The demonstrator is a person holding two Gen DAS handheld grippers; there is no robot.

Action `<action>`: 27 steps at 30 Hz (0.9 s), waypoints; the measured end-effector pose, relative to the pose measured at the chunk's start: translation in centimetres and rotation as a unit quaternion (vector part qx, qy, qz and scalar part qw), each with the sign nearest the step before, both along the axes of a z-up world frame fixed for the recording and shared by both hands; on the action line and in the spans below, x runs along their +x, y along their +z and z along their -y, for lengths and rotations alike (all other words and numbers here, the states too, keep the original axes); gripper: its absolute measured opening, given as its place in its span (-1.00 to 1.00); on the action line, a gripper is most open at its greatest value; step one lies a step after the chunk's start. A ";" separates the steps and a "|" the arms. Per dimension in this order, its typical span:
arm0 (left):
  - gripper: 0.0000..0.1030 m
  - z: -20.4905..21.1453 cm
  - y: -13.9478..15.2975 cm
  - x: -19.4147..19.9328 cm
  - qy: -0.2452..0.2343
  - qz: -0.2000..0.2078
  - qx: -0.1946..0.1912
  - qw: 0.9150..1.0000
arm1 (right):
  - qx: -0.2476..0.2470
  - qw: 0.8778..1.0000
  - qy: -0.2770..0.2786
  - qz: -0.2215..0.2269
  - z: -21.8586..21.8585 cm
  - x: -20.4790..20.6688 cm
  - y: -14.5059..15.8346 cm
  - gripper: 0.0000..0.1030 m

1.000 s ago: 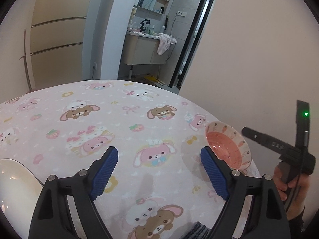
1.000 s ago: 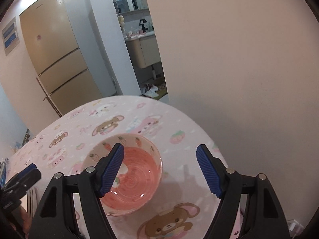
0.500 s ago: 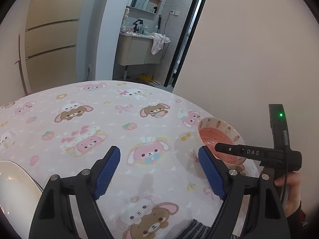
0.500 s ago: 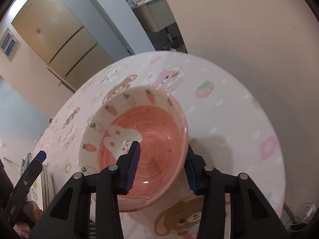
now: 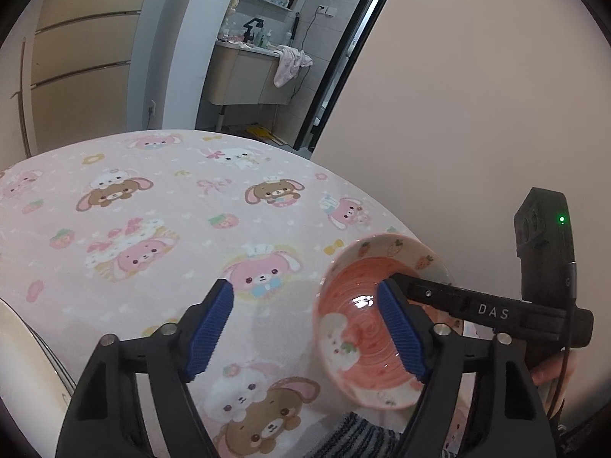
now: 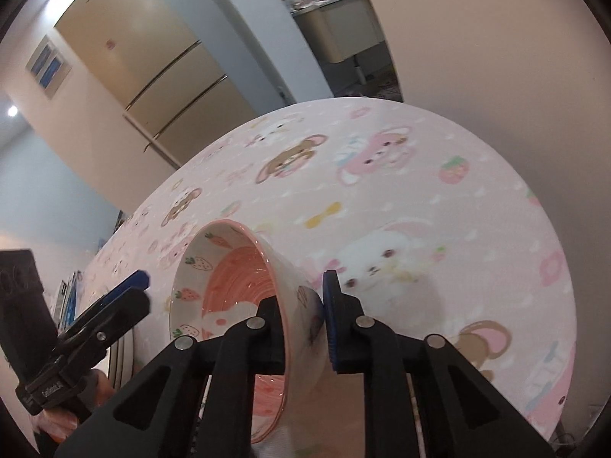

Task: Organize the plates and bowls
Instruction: 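Grasp the second pink bowl rim with the right gripper while the left gripper grasps the opposite rim, then lift the second pink bowl with both grippers and carry it to the first bowl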

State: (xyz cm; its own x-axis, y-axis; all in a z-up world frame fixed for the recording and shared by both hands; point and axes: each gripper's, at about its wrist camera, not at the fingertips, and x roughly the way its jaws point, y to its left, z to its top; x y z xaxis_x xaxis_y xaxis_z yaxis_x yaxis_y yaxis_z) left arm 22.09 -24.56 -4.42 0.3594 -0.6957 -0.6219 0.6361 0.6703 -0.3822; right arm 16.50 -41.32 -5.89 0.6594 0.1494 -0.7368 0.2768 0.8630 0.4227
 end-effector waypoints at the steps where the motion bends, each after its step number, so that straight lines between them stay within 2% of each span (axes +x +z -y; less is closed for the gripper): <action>1: 0.40 0.1 -0.2 0.1 -0.008 -0.010 -0.004 1.000 | 0.004 1.000 0.008 0.004 -0.5 0.0 0.2 -0.73; 5: -0.11 0.5 -1.2 0.5 -0.027 -0.056 -0.012 0.998 | 0.019 1.000 0.017 0.017 -1.4 -0.3 1.0 -0.73; 7: -0.21 0.6 -1.4 0.5 -0.033 -0.065 -0.013 0.997 | 0.019 0.999 0.016 0.024 -1.7 -0.4 1.6 -0.73; 10: -0.61 0.8 -1.5 0.3 -0.044 -0.070 -0.017 0.996 | 0.017 0.999 0.008 0.036 -1.6 -0.5 2.7 -0.73; 11: -0.69 0.7 -1.4 0.2 -0.039 -0.063 -0.014 0.997 | 0.016 0.999 0.006 0.039 -1.5 -0.5 3.0 -0.73; 15: -0.75 0.3 -0.7 -0.1 -0.023 -0.044 -0.017 0.999 | 0.022 0.999 0.005 0.042 -1.2 -0.4 3.5 -0.72; 20: -0.76 0.4 1.0 -1.1 -0.015 0.002 -0.004 1.000 | 0.013 0.999 0.001 0.049 -1.6 -0.7 4.5 -0.73; 22: -0.76 0.5 2.1 -1.8 -0.010 0.029 0.002 1.000 | 0.010 0.999 0.003 0.051 -1.6 -0.9 5.5 -0.73; 27: -0.76 -0.5 6.2 -3.2 -0.002 0.071 -0.021 0.997 | -0.013 0.996 0.018 0.086 -2.5 -2.1 9.8 -0.73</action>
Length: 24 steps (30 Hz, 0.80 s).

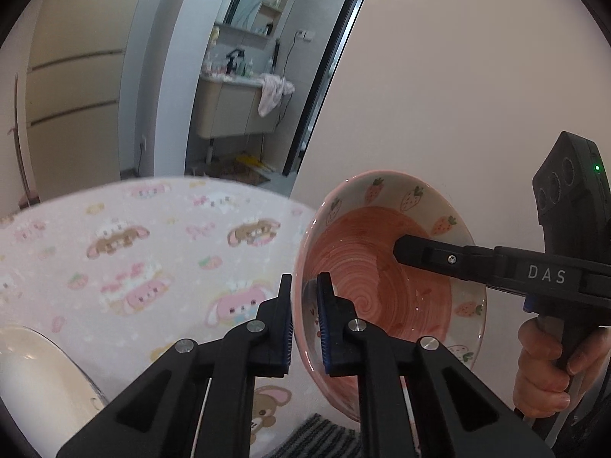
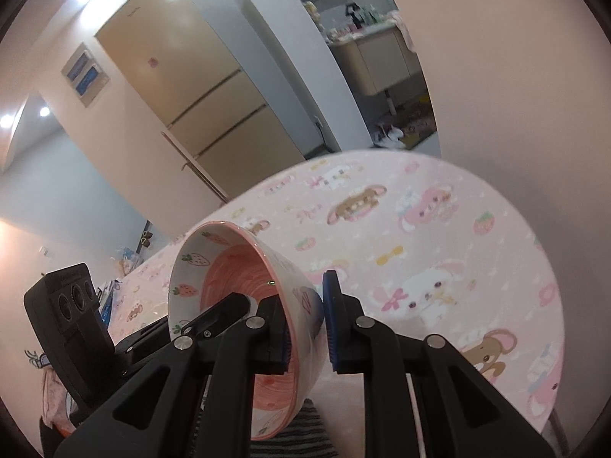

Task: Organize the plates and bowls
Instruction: 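Lift the second pink bowl with both grippers and carry it to the first bowl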

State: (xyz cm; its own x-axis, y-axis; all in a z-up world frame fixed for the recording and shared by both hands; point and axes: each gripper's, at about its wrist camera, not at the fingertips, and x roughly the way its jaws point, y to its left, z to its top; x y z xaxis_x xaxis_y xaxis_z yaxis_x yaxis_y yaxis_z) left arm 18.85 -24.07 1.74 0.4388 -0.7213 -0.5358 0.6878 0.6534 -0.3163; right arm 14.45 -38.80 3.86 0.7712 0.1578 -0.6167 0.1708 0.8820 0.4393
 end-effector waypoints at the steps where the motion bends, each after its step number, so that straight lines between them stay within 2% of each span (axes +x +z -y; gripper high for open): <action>1: -0.76 -0.5 1.0 -0.4 0.007 0.011 -0.004 1.000 | -0.002 1.000 0.003 0.011 -0.4 -0.3 0.9 -0.73; 7: -0.76 -3.5 6.8 -2.0 0.053 0.071 -0.010 0.996 | -0.010 0.997 0.021 0.080 -3.4 -1.4 5.2 -0.73; 13: -0.76 -8.7 10.8 -4.8 0.105 0.135 -0.009 0.985 | 0.003 0.990 0.068 0.120 -7.6 -1.4 8.3 -0.73; 18: -0.76 -12.8 12.0 -5.8 0.122 0.148 -0.028 0.981 | -0.017 0.985 0.101 0.140 -11.3 -2.0 10.3 -0.73; 24: -0.77 -16.5 12.6 -7.3 0.159 0.184 -0.006 0.970 | -0.032 0.980 0.132 0.146 -15.1 -1.8 10.8 -0.73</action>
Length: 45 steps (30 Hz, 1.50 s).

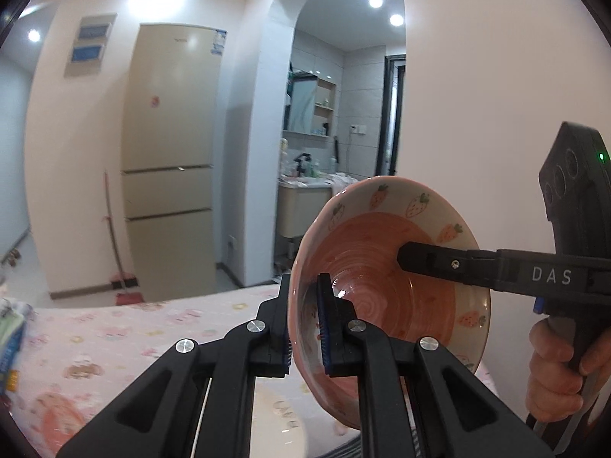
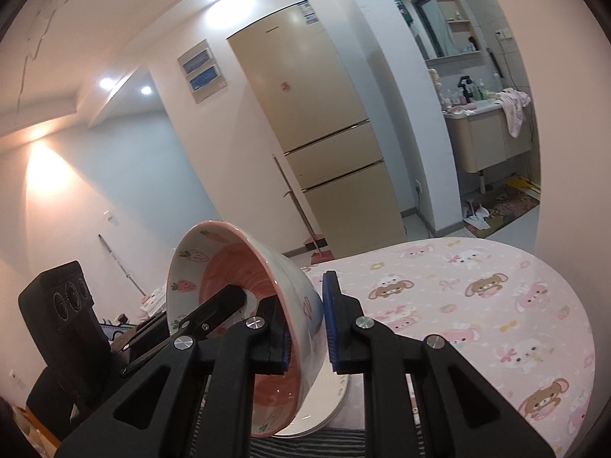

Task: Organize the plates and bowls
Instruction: 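Lift the second pink bowl with both grippers and carry it to the first bowl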

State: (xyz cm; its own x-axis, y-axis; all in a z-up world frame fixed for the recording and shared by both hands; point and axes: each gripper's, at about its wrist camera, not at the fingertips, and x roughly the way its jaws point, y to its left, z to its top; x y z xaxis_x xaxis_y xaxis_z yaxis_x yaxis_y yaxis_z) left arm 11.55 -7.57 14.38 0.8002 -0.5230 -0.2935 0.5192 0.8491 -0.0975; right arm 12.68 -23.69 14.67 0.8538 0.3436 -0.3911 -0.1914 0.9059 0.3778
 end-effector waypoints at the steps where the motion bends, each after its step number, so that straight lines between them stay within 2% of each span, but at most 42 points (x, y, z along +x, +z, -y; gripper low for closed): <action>1: -0.77 -0.7 0.4 -0.1 0.010 0.004 -0.002 1.000 | 0.001 1.000 0.006 0.002 -0.7 0.1 0.1 -0.73; 8: -0.77 -7.2 2.2 -1.1 0.081 0.025 -0.025 0.996 | 0.000 0.998 0.049 0.026 -6.6 1.5 1.1 -0.73; 15: -0.77 -14.0 -0.3 -1.8 0.137 0.014 -0.052 0.989 | -0.009 0.994 0.111 0.007 -12.8 3.2 0.3 -0.72; 22: -0.77 -20.8 -2.1 -2.9 0.222 0.023 -0.073 0.972 | -0.023 0.986 0.165 -0.004 -19.7 4.9 -0.5 -0.68; 26: -0.77 -24.5 -2.8 -2.2 0.250 0.011 -0.105 0.963 | -0.020 0.983 0.181 -0.007 -23.0 5.8 -1.7 -0.67; 31: -0.74 -28.0 -6.2 -1.3 0.275 -0.005 -0.137 0.952 | -0.054 0.985 0.166 -0.018 -27.0 6.3 -4.2 -0.67; 35: -0.74 -30.1 -9.2 -0.4 0.281 -0.031 -0.169 0.944 | -0.069 0.981 0.176 -0.045 -28.9 8.0 -5.8 -0.67; 45: -0.73 -31.2 -14.1 1.1 0.296 -0.082 -0.167 0.937 | -0.074 0.972 0.198 -0.103 -30.8 11.1 -10.8 -0.67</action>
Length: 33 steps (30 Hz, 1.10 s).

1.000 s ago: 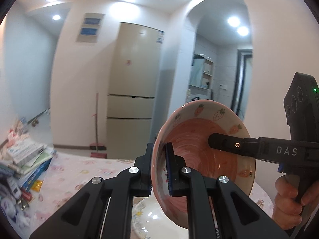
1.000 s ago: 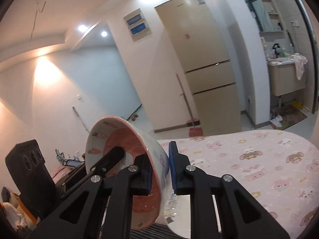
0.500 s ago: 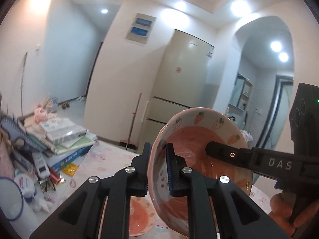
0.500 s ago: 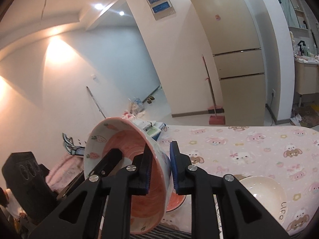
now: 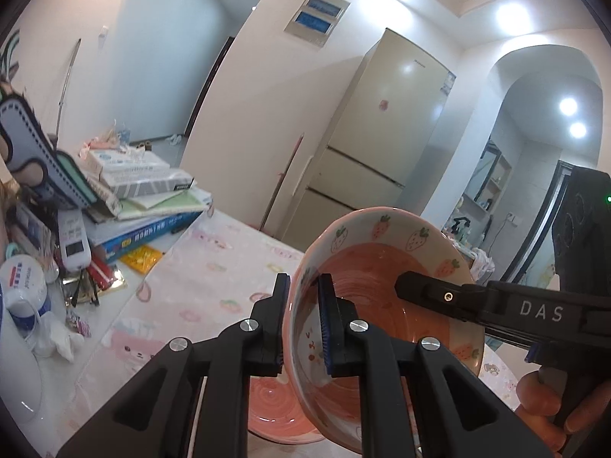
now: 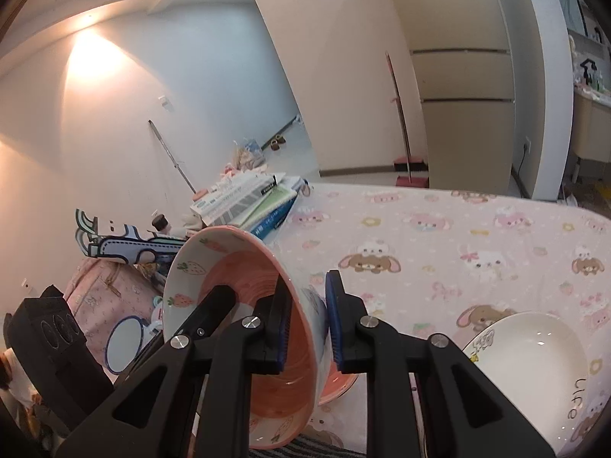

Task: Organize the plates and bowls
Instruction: 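Lower the held bowl into the first pink bowl with both grippers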

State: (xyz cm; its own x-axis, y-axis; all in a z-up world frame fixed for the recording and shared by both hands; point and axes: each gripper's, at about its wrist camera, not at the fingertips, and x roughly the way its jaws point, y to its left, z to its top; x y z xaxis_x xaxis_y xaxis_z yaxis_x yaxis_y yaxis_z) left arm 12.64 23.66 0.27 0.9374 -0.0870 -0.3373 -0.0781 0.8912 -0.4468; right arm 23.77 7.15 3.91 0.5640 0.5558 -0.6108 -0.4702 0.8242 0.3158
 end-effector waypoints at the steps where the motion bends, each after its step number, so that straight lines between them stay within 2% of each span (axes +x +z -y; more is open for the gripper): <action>1: -0.73 -0.1 -0.1 0.0 -0.001 -0.003 -0.001 1.000 | -0.008 1.000 0.006 0.003 -0.2 0.1 -0.2 -0.68; 5: -0.73 -0.4 -1.2 0.7 -0.007 -0.025 -0.016 1.000 | -0.030 0.999 0.006 0.028 -0.8 -0.6 -0.3 -0.69; 9: -0.72 -1.0 -2.1 1.2 -0.015 -0.039 -0.038 0.998 | -0.021 1.000 0.022 0.008 -0.5 0.2 -0.9 -0.69; 12: -0.71 -0.6 -2.3 1.5 -0.007 -0.051 -0.018 0.999 | -0.005 1.000 0.025 -0.016 0.0 1.1 -1.6 -0.69; 17: -0.71 0.0 -2.6 1.8 0.000 -0.071 0.005 0.997 | -0.028 0.999 0.016 -0.017 -0.6 1.2 -2.6 -0.69; 23: -0.71 -0.4 -3.6 2.6 -0.008 -0.106 -0.006 0.994 | -0.036 0.998 0.016 -0.048 -0.7 2.0 -3.9 -0.69; 30: -0.69 -0.3 -4.1 3.1 -0.007 -0.132 0.006 0.991 | -0.061 0.996 0.020 -0.061 -1.1 2.3 -4.9 -0.69; 33: -0.68 -0.8 -4.5 3.3 -0.013 -0.136 -0.014 0.991 | -0.056 0.996 0.020 -0.065 -1.0 2.2 -5.0 -0.69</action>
State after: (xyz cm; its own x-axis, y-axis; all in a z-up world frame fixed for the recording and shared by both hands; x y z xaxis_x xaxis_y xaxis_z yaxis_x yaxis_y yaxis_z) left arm 15.95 24.50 -4.18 0.8098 -0.1221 -0.5738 -0.1766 0.8820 -0.4369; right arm 26.01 8.16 -1.06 0.4549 0.5007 -0.7365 -0.4638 0.8392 0.2840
